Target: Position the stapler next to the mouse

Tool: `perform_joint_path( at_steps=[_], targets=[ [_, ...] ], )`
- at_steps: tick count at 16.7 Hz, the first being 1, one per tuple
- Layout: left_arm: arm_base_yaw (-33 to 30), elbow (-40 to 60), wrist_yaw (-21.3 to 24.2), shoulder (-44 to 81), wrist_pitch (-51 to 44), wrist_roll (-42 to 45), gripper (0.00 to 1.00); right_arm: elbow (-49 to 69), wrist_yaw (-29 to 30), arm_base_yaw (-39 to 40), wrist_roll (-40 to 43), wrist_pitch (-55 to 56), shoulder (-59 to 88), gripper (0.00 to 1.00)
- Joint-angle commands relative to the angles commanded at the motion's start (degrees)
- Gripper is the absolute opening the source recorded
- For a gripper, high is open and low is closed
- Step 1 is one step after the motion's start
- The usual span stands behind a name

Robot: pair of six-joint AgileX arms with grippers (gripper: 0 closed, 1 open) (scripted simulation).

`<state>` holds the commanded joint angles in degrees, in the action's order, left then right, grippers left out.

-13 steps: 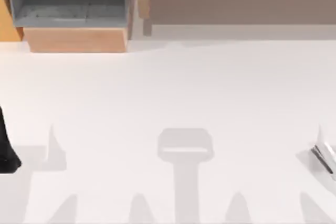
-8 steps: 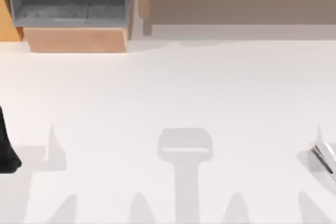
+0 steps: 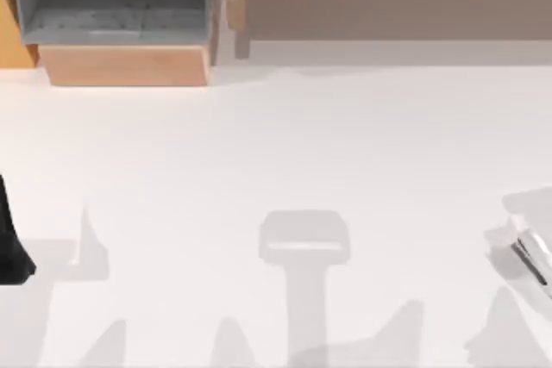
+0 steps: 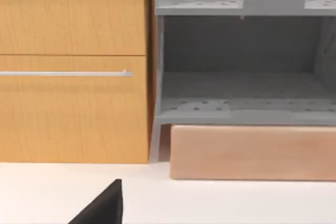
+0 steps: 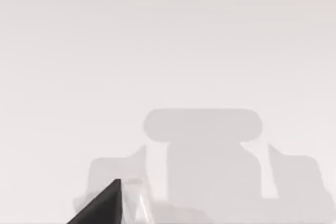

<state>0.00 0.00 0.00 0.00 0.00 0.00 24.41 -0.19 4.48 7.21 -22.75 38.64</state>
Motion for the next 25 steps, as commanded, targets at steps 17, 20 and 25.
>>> perform_joint_path(
  at_steps=[17, 20, 25],
  targets=[
    [0.00, 0.00, 0.00, 0.00, 0.00, 0.00, 1.00, 32.47, -0.01, 5.64, 9.39, -31.23, 54.32, 1.00],
    [0.00, 0.00, 0.00, 0.00, 0.00, 0.00, 1.00, 32.10, -0.03, 5.38, 9.34, -30.89, 54.28, 1.00],
    [0.00, 0.00, 0.00, 0.00, 0.00, 0.00, 1.00, 28.14, -0.01, 5.66, 9.28, -22.77, 57.78, 1.00]
  ],
)
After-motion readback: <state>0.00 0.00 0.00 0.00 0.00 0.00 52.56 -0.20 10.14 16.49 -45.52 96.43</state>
